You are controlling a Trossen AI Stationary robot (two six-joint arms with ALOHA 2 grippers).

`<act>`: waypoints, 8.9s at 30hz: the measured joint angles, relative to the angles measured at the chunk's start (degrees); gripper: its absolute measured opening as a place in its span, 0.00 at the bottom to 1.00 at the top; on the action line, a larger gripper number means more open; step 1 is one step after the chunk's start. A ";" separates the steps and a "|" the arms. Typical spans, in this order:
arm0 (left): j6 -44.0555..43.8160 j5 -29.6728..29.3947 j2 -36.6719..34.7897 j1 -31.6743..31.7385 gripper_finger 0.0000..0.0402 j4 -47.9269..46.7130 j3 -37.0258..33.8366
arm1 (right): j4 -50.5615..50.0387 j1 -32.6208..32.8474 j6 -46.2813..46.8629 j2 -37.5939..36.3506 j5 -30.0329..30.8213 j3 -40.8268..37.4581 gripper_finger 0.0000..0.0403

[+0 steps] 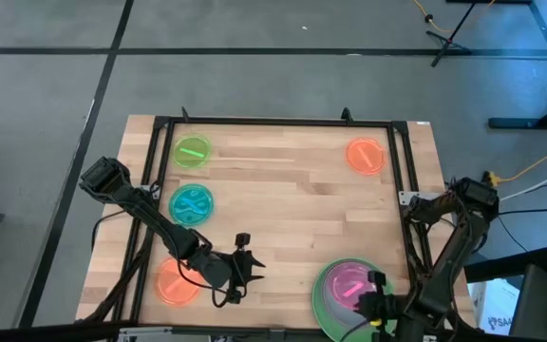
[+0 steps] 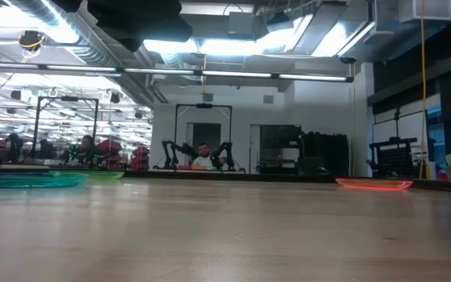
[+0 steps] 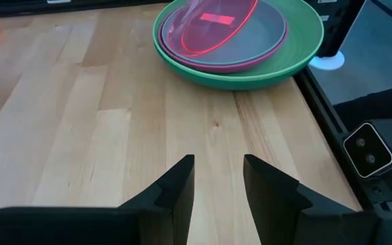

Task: Stack plastic plates
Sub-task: Stack the light pink plate on the blue plate, then move the stacked plates to the center of the table, then stack the light orange plate on the light pink plate, then stack the light blue plate on the light orange plate

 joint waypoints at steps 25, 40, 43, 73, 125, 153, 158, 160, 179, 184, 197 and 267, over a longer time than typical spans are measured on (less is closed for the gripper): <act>0.25 0.52 0.02 1.96 0.30 0.33 -0.04 | -5.28 -6.86 -10.17 -2.04 -5.57 -0.03 0.45; 6.85 2.17 0.04 6.58 0.30 0.09 -0.04 | 12.02 -11.00 -10.78 -2.14 -12.89 -14.70 0.45; 8.29 2.27 0.04 7.22 0.30 0.00 -0.04 | 13.81 -12.44 -10.82 -2.35 -13.05 -17.26 0.45; 10.37 2.05 -3.54 8.94 0.30 0.55 -0.11 | 20.57 -37.77 -45.70 -7.65 -10.55 -18.54 0.45; 17.30 12.04 -12.55 23.63 0.30 12.66 -14.64 | 21.37 -92.37 -54.08 -15.60 -1.93 -37.73 0.45; 16.55 10.88 -12.55 23.61 0.30 10.36 -14.64 | 21.61 -87.11 -60.22 -16.26 -0.91 -36.61 0.01; 16.38 10.88 -12.55 23.60 0.30 10.34 -14.64 | 17.42 -81.40 -60.15 -19.72 -1.03 -33.12 0.01; 16.29 10.84 -12.55 23.31 0.30 10.27 -14.64 | 15.18 -78.77 -59.90 -21.24 -1.03 -31.36 0.01; 14.85 10.82 -12.55 21.84 0.30 10.16 -14.64 | 20.28 -43.68 -53.26 -23.69 -10.55 -21.00 0.01; 15.20 10.84 -12.55 21.73 0.30 10.36 -14.64 | 20.80 -38.18 -50.79 -21.60 -12.29 -21.00 0.01; 13.65 10.82 -12.55 21.77 0.31 10.48 -14.64 | 20.87 -34.70 -40.41 -15.12 -15.00 -21.03 0.03; -21.39 7.00 -15.06 11.92 0.01 -45.13 -22.16 | 21.25 -34.67 -36.36 -14.30 -11.08 -21.05 0.46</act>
